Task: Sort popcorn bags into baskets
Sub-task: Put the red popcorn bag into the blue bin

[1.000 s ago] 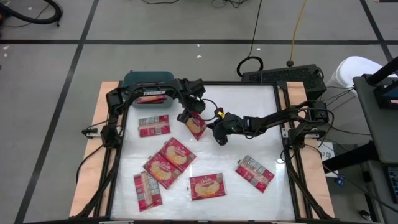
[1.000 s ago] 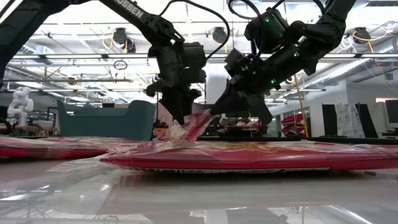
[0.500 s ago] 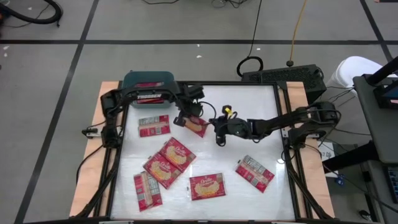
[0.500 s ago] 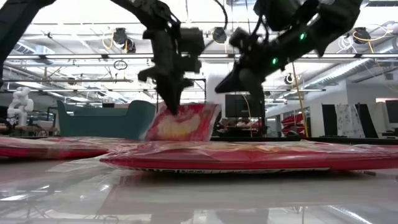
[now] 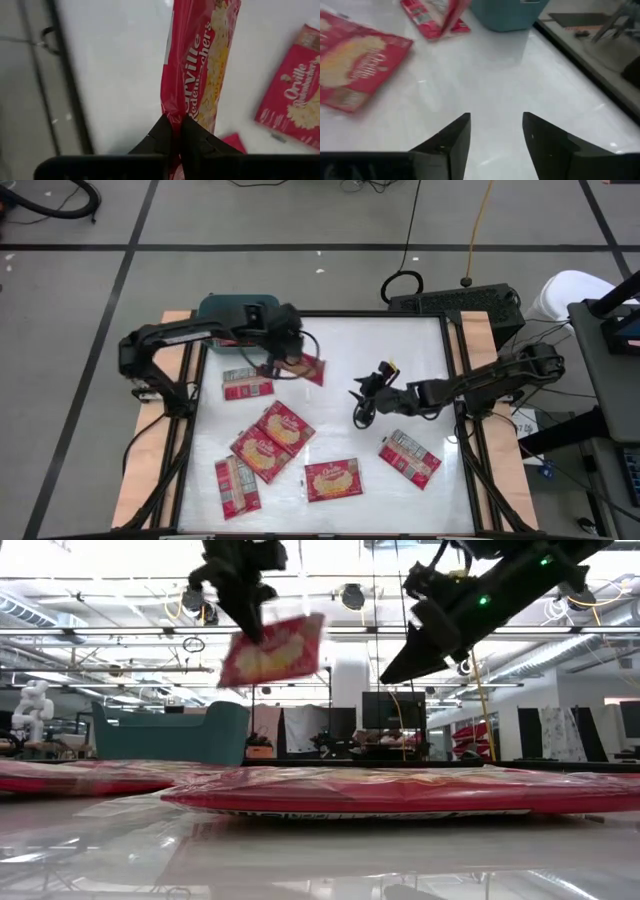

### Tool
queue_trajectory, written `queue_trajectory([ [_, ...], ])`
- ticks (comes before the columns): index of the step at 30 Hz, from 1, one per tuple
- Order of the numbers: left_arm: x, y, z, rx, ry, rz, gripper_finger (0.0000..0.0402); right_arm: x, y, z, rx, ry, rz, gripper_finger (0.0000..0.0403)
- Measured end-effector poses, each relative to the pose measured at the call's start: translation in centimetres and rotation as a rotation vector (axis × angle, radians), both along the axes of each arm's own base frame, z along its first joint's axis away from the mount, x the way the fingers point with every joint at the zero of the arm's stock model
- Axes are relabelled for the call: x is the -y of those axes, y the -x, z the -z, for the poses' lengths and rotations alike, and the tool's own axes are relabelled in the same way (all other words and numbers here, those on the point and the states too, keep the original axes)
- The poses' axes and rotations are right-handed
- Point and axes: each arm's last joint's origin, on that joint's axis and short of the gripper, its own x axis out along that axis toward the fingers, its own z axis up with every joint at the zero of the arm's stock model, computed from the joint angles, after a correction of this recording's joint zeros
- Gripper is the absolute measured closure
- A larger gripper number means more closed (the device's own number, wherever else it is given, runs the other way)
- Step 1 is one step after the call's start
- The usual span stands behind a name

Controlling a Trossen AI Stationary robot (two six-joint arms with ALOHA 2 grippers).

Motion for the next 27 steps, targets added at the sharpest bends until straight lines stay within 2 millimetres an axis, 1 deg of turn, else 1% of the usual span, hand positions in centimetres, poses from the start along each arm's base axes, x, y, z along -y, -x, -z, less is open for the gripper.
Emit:
queue_trajectory([
  [3,0.1,2.1,-2.0,0.029,-0.058,-0.059,0.0385,-1.1,0.1,0.0,0.013,-0.023,-0.026,0.0226],
  [6,-0.3,4.1,-3.4,0.044,-0.095,-0.116,0.0384,-2.2,0.2,-0.1,0.032,-0.020,-0.049,0.0231],
  [10,-1.8,6.8,-4.6,0.039,-0.146,-0.228,0.0384,-3.3,0.5,-0.1,0.042,-0.003,-0.069,0.0236],
  [13,-3.4,8.6,-5.0,0.017,-0.164,-0.321,0.0383,-3.9,0.6,-0.2,0.049,-0.001,-0.086,0.0236],
  [17,-5.7,10.3,-4.8,-0.009,-0.153,-0.445,0.0383,-4.4,0.7,-0.3,0.062,-0.005,-0.106,0.0236],
  [20,-7.3,11.5,-4.2,-0.030,-0.144,-0.531,0.0383,-4.7,0.7,-0.4,0.073,-0.008,-0.116,0.0236],
  [23,-8.6,12.5,-3.1,-0.065,-0.129,-0.595,0.0383,-5.0,0.7,-0.5,0.082,-0.010,-0.125,0.0236],
  [27,-10.1,13.4,-1.1,-0.087,-0.128,-0.643,0.0382,-5.0,0.7,-0.5,0.082,-0.011,-0.131,0.0236],
])
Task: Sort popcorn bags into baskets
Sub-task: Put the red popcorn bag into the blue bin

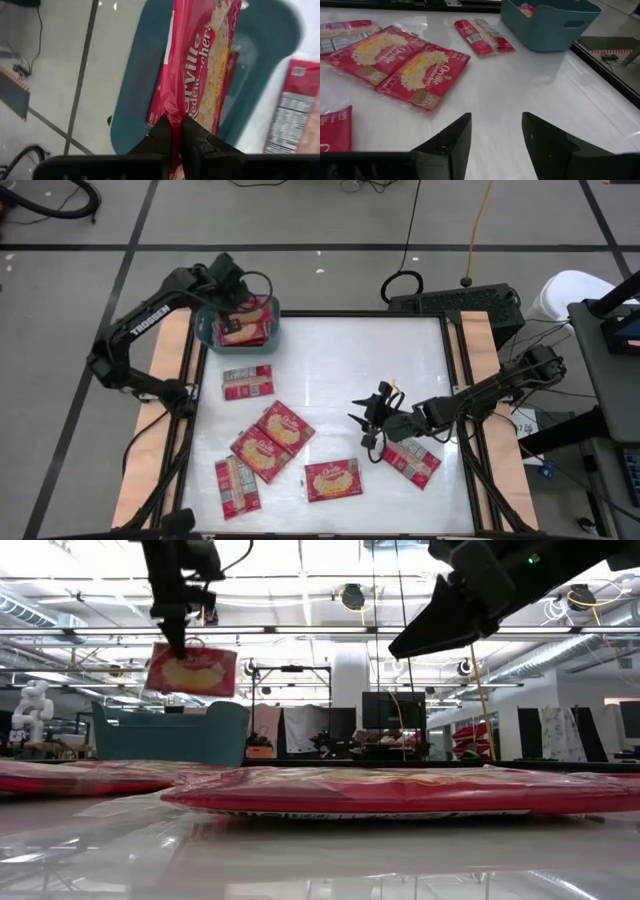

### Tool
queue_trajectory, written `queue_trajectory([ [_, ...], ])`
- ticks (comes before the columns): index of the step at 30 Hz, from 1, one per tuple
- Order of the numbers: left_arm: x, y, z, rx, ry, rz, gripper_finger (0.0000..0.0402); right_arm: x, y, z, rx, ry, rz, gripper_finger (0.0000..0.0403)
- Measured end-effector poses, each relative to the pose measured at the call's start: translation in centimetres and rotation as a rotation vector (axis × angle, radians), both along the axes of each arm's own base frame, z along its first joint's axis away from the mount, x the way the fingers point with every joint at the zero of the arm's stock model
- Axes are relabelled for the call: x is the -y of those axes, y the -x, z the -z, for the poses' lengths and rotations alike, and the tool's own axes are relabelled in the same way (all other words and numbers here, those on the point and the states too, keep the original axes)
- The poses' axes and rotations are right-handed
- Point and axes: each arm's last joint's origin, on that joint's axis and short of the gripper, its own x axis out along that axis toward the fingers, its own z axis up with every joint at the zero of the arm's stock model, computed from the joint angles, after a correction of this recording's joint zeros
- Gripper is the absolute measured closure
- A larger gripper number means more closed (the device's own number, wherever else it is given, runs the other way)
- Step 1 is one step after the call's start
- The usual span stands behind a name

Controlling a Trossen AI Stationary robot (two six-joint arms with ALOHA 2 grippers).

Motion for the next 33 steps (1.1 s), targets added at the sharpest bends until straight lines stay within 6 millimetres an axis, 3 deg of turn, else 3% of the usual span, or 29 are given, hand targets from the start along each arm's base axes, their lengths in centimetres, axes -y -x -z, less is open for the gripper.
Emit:
queue_trajectory([
  [8,-1.2,0.8,4.9,-0.100,0.016,0.018,0.0370,0.0,0.0,0.0,-0.006,0.021,-0.012,0.0236],
  [17,-1.5,1.2,8.7,-0.226,-0.063,-0.017,0.0340,0.1,0.0,0.0,-0.009,0.027,-0.013,0.0236],
  [25,-1.9,1.4,10.3,-0.328,-0.196,-0.076,0.0259,0.1,0.0,0.0,-0.012,0.036,-0.018,0.0236],
  [29,-2.2,1.3,10.1,-0.329,-0.273,-0.152,0.0220,0.1,0.0,0.0,-0.012,0.036,-0.018,0.0236],
  [33,-2.0,1.1,9.4,-0.315,-0.337,-0.275,0.0205,0.1,0.0,0.0,-0.011,0.034,-0.017,0.0236],
])
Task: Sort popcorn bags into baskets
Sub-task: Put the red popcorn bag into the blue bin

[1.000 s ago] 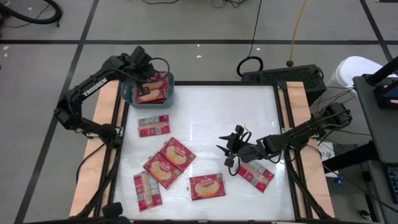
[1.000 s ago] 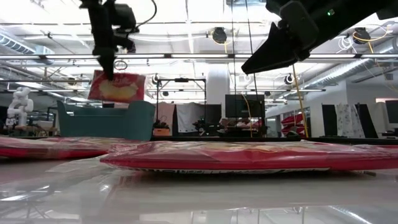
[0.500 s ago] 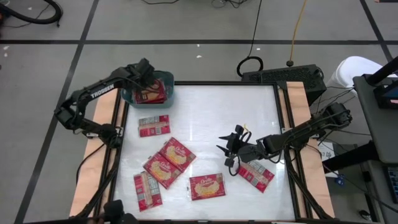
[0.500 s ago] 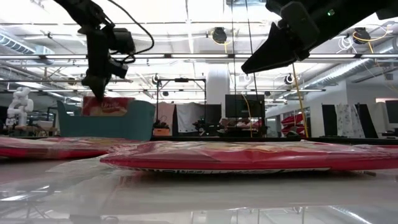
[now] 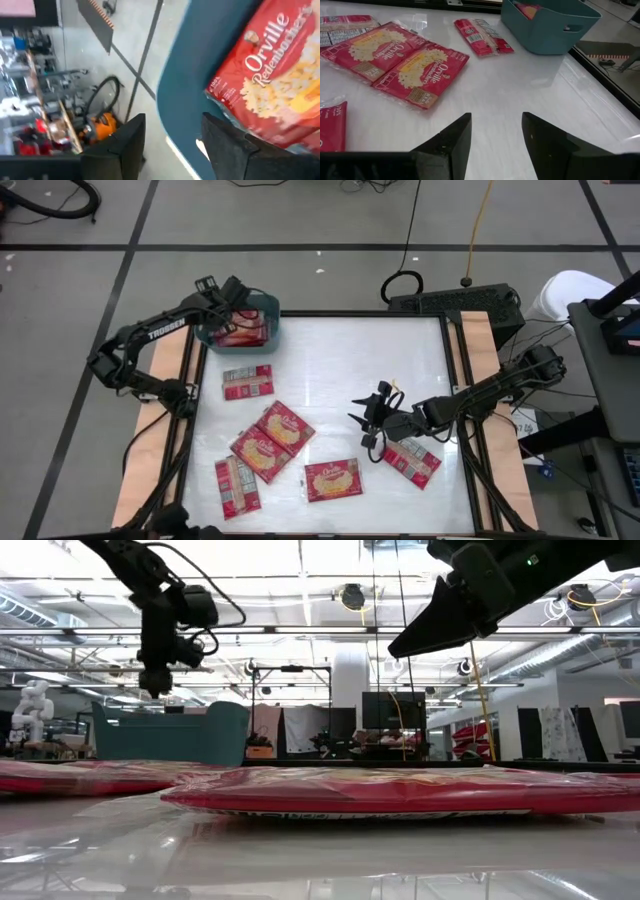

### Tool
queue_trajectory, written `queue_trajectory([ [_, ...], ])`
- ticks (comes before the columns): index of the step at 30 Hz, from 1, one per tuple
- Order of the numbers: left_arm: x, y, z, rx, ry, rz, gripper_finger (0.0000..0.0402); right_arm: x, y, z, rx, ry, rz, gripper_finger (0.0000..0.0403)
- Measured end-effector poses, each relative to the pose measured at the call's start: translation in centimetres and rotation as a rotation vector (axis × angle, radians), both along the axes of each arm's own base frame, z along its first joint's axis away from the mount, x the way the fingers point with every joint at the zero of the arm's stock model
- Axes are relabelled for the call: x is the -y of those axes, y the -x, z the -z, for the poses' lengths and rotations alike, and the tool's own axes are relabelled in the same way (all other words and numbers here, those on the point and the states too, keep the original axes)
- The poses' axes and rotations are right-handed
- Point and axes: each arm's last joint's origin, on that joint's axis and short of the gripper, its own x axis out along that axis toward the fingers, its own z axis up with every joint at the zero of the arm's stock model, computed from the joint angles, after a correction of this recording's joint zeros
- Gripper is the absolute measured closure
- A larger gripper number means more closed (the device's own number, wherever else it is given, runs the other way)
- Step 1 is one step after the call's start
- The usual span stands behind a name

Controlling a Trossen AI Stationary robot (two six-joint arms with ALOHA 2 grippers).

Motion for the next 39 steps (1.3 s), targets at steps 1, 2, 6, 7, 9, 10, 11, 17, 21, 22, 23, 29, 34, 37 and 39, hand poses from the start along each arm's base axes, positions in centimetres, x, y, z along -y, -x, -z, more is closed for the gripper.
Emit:
queue_trajectory([
  [1,0.2,-0.2,-0.3,0.025,-0.007,-0.019,0.0206,0.0,0.0,0.0,0.003,-0.006,0.003,0.0236],
  [2,0.5,-0.4,-0.6,0.058,-0.007,-0.039,0.0208,0.0,0.0,0.0,0.006,-0.013,0.006,0.0236],
  [6,2.0,-1.5,-1.7,0.336,0.140,-0.040,0.0232,0.0,0.0,0.0,0.029,-0.074,0.034,0.0236],
  [7,2.6,-1.8,-2.0,0.419,0.192,-0.017,0.0241,0.0,0.0,0.0,0.036,-0.094,0.045,0.0236],
  [9,3.9,-2.7,-2.4,0.571,0.300,0.062,0.0258,-0.1,0.0,0.0,0.053,-0.143,0.061,0.0236],
  [10,4.7,-3.2,-2.6,0.626,0.351,0.109,0.0268,-0.2,0.1,0.0,0.056,-0.166,0.058,0.0236],
  [11,5.6,-3.5,-2.7,0.658,0.387,0.150,0.0277,-0.4,0.1,0.0,0.059,-0.186,0.051,0.0236],
  [17,11.8,-5.6,-2.9,0.798,0.421,0.395,0.0318,-2.8,0.9,0.1,0.075,-0.311,0.001,0.0236],
  [21,15.9,-6.5,-2.1,0.932,0.421,0.578,0.0330,-4.7,2.0,0.1,0.049,-0.379,-0.029,0.0236],
  [22,16.9,-6.8,-1.9,0.976,0.419,0.631,0.0331,-5.2,2.3,0.1,0.025,-0.394,-0.032,0.0236],
  [23,17.8,-7.0,-1.7,1.018,0.420,0.685,0.0332,-5.7,2.7,0.1,-0.008,-0.412,-0.035,0.0236],
  [29,22.6,-7.8,0.4,1.180,0.452,0.927,0.0332,-8.3,4.9,-1.2,-0.258,-0.549,0.008,0.0236],
  [34,25.0,-8.0,1.4,1.263,0.452,1.019,0.0332,-9.7,6.8,-2.2,-0.451,-0.672,0.053,0.0236],
  [37,25.6,-8.1,1.7,1.267,0.451,1.032,0.0332,-10.4,7.8,-2.3,-0.545,-0.740,0.068,0.0236],
  [39,25.9,-8.2,2.0,1.252,0.451,1.032,0.0332,-10.8,8.4,-2.2,-0.600,-0.777,0.063,0.0236],
])
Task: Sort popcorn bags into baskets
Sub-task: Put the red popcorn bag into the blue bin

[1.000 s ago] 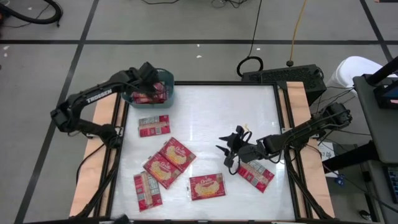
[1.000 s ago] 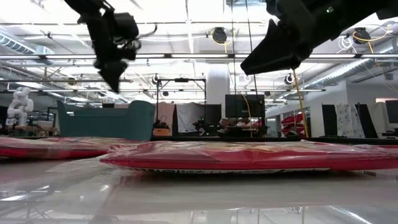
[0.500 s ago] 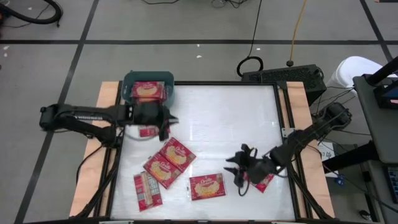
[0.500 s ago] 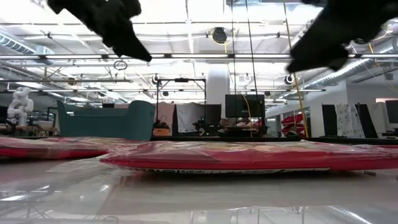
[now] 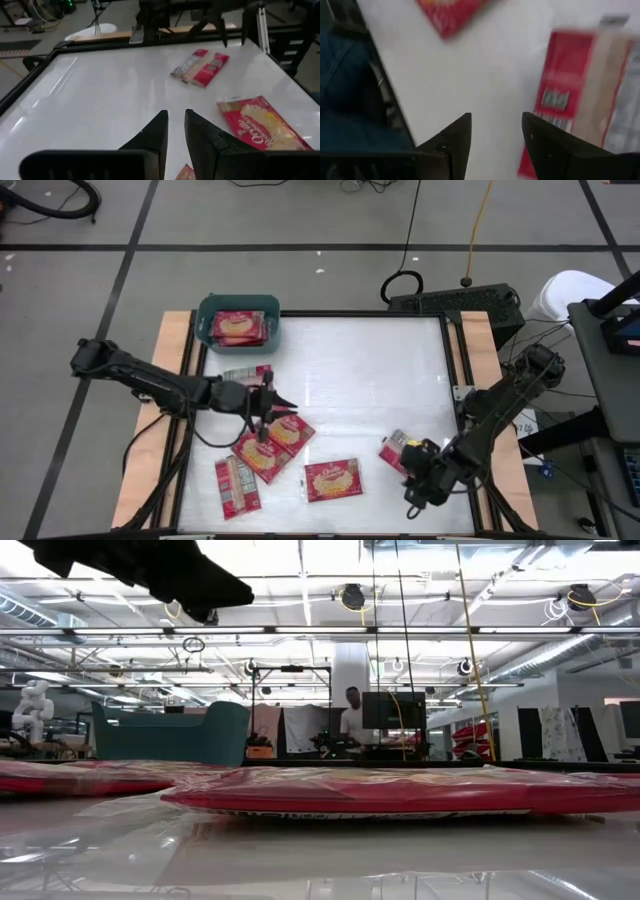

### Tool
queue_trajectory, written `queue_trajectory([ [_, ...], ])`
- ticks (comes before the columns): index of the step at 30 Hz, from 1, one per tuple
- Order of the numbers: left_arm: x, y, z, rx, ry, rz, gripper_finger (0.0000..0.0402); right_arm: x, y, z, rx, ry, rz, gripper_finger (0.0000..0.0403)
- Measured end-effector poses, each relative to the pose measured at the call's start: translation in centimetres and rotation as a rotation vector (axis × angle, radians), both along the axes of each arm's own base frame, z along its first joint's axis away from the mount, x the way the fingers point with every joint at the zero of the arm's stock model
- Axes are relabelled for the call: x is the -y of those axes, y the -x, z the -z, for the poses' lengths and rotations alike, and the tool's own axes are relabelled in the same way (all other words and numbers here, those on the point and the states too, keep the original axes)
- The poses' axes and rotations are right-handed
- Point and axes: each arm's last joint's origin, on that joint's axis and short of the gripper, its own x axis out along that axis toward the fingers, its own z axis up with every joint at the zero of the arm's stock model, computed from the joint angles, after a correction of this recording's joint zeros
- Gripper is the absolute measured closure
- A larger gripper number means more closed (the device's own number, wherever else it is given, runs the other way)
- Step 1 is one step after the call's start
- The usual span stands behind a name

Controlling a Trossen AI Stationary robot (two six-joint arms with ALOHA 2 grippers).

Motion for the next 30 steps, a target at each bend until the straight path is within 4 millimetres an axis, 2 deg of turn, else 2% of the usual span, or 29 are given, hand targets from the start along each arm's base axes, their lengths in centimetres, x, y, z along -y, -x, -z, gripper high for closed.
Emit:
queue_trajectory([
  [4,0.1,-0.3,0.4,-0.016,-0.016,0.001,0.0332,-0.4,1.5,0.3,-0.125,-0.007,-0.057,0.0236],
  [8,-0.1,-0.6,0.8,-0.029,-0.034,-0.003,0.0332,-0.4,2.8,0.6,-0.189,0.071,-0.202,0.0236],
  [12,-0.3,-0.6,0.7,-0.020,-0.041,-0.010,0.0332,-0.4,3.4,0.9,-0.137,0.184,-0.426,0.0236],
  [14,-0.5,-0.6,0.8,-0.023,-0.044,-0.015,0.0332,-0.3,3.5,1.4,-0.118,0.225,-0.485,0.0231],
  [24,-1.4,-0.8,0.7,-0.014,-0.090,-0.036,0.0332,0.8,4.4,5.5,-0.092,0.241,-0.624,0.0180],
  [27,-1.8,-0.9,0.6,-0.005,-0.103,-0.047,0.0332,1.2,4.6,6.5,-0.066,0.245,-0.649,0.0178],
  [30,-2.2,-0.9,0.6,-0.008,-0.106,-0.064,0.0332,1.6,4.7,7.0,-0.025,0.318,-0.669,0.0194],
])
